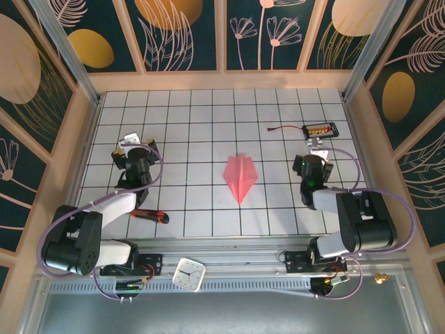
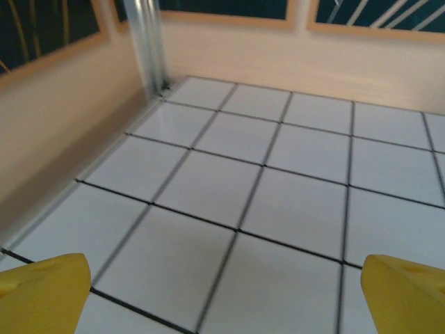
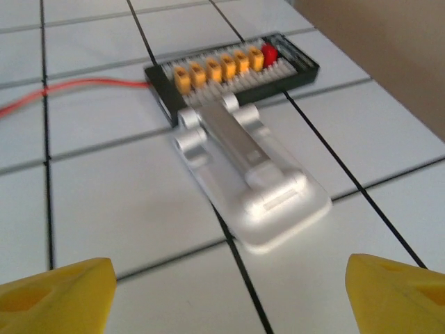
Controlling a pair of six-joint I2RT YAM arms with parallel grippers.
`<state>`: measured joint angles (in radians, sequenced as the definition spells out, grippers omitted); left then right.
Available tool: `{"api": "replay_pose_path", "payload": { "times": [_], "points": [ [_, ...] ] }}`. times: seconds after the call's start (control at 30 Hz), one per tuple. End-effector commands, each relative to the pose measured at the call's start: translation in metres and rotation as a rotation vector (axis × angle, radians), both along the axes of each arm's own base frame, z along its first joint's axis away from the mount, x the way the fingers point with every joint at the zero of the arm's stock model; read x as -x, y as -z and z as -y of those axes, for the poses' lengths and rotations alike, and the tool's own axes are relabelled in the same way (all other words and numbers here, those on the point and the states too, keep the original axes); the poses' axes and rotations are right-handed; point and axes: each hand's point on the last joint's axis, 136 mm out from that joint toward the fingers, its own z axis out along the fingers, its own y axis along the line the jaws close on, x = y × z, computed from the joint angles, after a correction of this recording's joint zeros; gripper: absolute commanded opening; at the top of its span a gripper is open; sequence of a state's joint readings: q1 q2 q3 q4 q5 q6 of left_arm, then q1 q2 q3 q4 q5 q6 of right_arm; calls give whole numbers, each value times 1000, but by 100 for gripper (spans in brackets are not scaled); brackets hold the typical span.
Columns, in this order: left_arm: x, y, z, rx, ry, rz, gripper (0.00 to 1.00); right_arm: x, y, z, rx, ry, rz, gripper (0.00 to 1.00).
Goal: Fold a paper plane with a square sheet of paper (pick it up from the middle)
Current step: Reset both arms
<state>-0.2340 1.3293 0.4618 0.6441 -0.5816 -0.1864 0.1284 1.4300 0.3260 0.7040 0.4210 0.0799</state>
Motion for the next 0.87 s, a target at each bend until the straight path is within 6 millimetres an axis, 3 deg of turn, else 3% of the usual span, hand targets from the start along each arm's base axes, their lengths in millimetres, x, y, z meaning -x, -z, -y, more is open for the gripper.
{"api": "replay_pose_path", "payload": {
  "times": [0.0, 0.1, 0.23, 0.33, 0.43, 0.83],
  "points": [
    [0, 1, -14, -24, 2, 46, 99, -20, -64, -7, -13, -89, 301, 87],
    [8, 14, -26, 67, 37, 103, 99, -18, -68, -2, -24, -104, 333, 86],
    [22, -7, -28, -15, 81, 239, 99, 1, -64, 0, -45, -141, 438, 87],
    [29, 5, -32, 11, 95, 278, 99, -9, -55, 5, -61, -117, 389, 88],
    [14, 15, -31, 14, 104, 206, 99, -11, -56, 6, -57, -111, 394, 99],
    [16, 15, -33, 12, 88, 219, 99, -12, -55, 3, -48, -131, 386, 99]
  ]
}}
